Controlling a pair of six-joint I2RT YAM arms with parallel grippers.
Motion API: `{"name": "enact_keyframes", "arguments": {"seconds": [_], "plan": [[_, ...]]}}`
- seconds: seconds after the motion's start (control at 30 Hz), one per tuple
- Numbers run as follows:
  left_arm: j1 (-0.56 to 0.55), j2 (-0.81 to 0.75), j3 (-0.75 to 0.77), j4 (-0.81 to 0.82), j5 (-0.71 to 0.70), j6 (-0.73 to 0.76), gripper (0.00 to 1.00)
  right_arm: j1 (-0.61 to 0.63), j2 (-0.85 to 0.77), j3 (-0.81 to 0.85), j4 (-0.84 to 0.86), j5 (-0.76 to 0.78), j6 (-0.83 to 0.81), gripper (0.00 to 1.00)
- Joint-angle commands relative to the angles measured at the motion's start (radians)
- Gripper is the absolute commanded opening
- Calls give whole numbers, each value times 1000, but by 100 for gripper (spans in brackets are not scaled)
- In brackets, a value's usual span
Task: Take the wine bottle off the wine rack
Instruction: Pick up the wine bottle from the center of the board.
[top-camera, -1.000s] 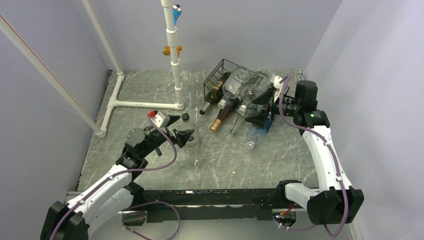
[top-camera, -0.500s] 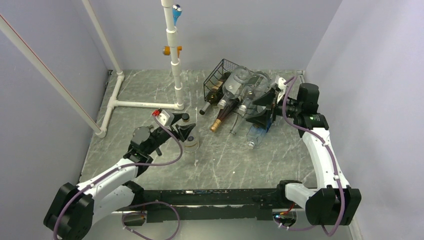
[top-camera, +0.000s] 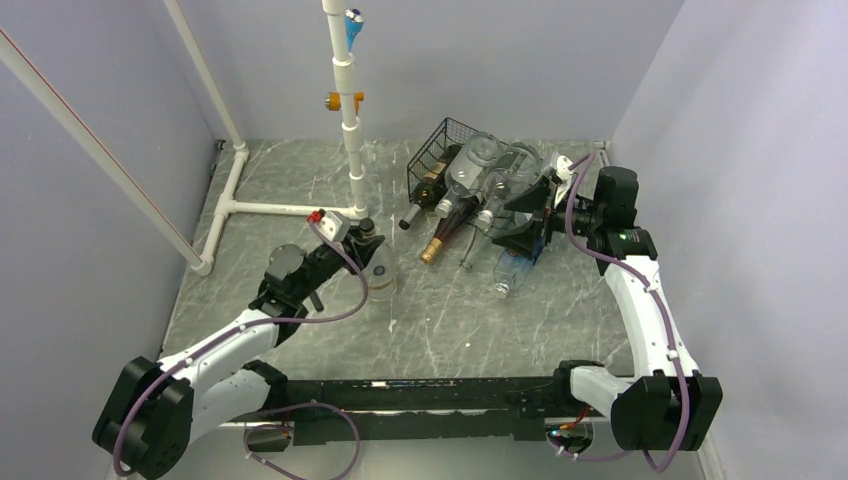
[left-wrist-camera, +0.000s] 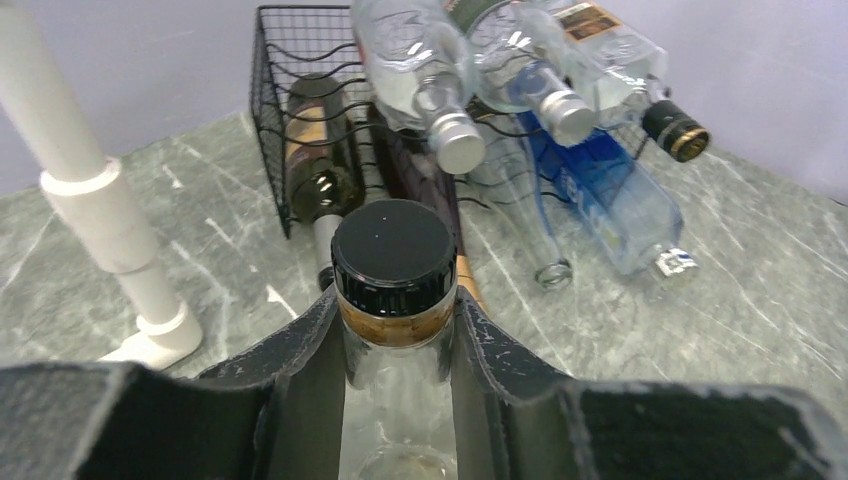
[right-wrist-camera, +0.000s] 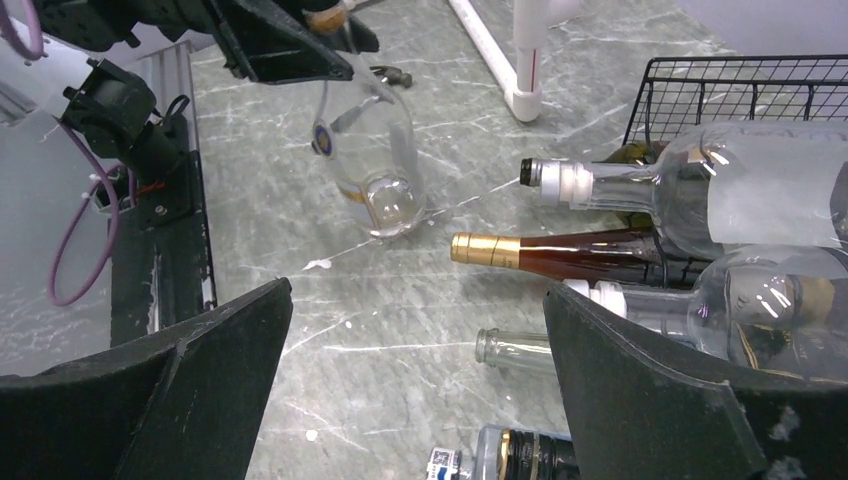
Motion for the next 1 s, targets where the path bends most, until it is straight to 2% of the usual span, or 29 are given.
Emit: {"name": "enact_keyframes", "arguments": {"seconds": [0.0, 0.53, 0.97], "plan": [[79, -2, 142, 71, -66, 14, 0, -3, -24, -8, 33, -35, -25, 100], [332, -3, 334, -40, -31, 55, 0, -3, -35, -5, 9, -39, -50, 100], [539, 12, 362, -44, -92, 57, 0, -2, -33, -6, 7, -41, -51, 100]]}}
